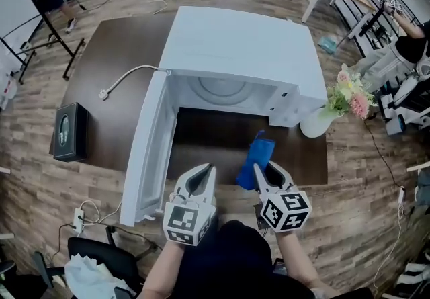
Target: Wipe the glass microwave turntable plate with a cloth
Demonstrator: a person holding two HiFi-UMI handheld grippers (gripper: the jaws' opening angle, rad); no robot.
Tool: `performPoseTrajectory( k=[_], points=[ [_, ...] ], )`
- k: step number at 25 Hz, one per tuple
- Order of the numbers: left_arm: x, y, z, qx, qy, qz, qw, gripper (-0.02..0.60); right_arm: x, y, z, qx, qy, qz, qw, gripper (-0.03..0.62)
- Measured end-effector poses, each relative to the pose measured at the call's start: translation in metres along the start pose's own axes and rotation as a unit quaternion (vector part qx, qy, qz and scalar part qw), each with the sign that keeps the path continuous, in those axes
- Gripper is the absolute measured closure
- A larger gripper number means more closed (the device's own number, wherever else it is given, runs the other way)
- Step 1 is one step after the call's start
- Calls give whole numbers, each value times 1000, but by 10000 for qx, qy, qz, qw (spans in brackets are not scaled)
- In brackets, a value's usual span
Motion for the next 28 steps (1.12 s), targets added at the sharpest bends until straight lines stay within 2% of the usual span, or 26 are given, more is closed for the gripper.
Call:
performPoseTrajectory(
  k=[8, 15, 18, 23, 28],
  points=[
    [11, -38, 33, -287, 102, 156, 9994, 578, -16, -79, -7, -516, 308, 191, 9980, 517],
    [15, -54, 48, -770, 90, 41, 9970, 578, -27, -122, -10, -829, 564, 253, 9946, 517],
    [14, -63, 55, -926, 226, -32, 9954, 578, -32, -144, -5, -976, 701, 262, 9924, 517],
    [9, -81, 69, -994, 187, -250, 9946, 578, -47, -184, 3, -1111, 800, 38, 9906, 517],
    [23, -87, 76, -1068, 289, -275, 9935, 578, -52, -212, 6, -1107, 891, -293, 9894, 517]
  ],
)
Point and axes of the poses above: the fingertips, and each gripper's own axes: y backward along the fingers, z to its left, x out of its underside, the point moved 5 cm from there along y, backward along the fingers, and after that the axes turned 14 degrees about -z, right-handed, at the moved point
